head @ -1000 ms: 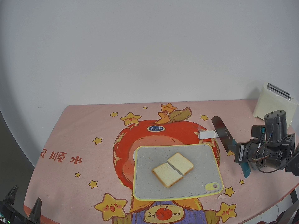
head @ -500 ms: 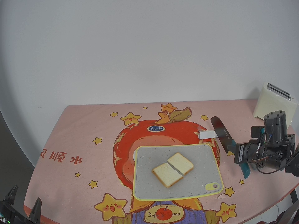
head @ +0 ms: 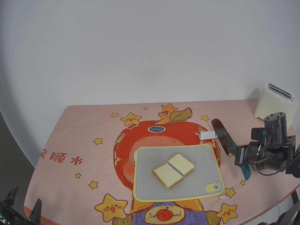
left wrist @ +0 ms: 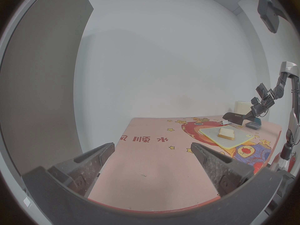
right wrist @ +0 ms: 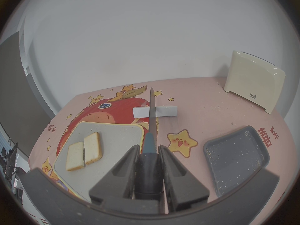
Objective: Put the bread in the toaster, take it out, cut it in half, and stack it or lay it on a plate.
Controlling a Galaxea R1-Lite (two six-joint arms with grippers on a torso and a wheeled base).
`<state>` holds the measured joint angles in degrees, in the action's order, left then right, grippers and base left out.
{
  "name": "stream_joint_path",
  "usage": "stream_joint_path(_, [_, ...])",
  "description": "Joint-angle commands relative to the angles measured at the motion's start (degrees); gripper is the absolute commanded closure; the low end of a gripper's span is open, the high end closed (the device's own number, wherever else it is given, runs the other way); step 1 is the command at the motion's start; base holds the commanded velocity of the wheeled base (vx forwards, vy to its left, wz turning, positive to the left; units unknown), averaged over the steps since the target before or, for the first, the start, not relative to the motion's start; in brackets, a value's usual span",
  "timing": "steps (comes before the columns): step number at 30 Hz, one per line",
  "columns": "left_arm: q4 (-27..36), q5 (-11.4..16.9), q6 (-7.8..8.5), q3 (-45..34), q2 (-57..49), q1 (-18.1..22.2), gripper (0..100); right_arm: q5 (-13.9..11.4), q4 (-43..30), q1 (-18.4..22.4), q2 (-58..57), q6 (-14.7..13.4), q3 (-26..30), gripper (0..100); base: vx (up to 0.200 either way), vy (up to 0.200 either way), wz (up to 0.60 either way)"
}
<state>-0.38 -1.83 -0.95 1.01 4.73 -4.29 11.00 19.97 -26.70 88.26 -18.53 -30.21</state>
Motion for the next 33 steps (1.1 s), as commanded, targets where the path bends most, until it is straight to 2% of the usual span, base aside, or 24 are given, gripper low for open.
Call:
stream_joint_path(1, [-0.06, -0.02, -0.02, -1.01, 0.1, -0.02, 0, -0.01, -0.02, -0.11, 0.16, 0.07, 0.33, 100, 0.0, 0.0, 0.0])
stream_joint_path(33, [-0.06, -0.02, -0.02, -1.01, 0.1, -0.02, 0, 0.08, -0.02, -1.34, 1.65, -0.19, 1.29, 100, 0.0, 0.0, 0.0])
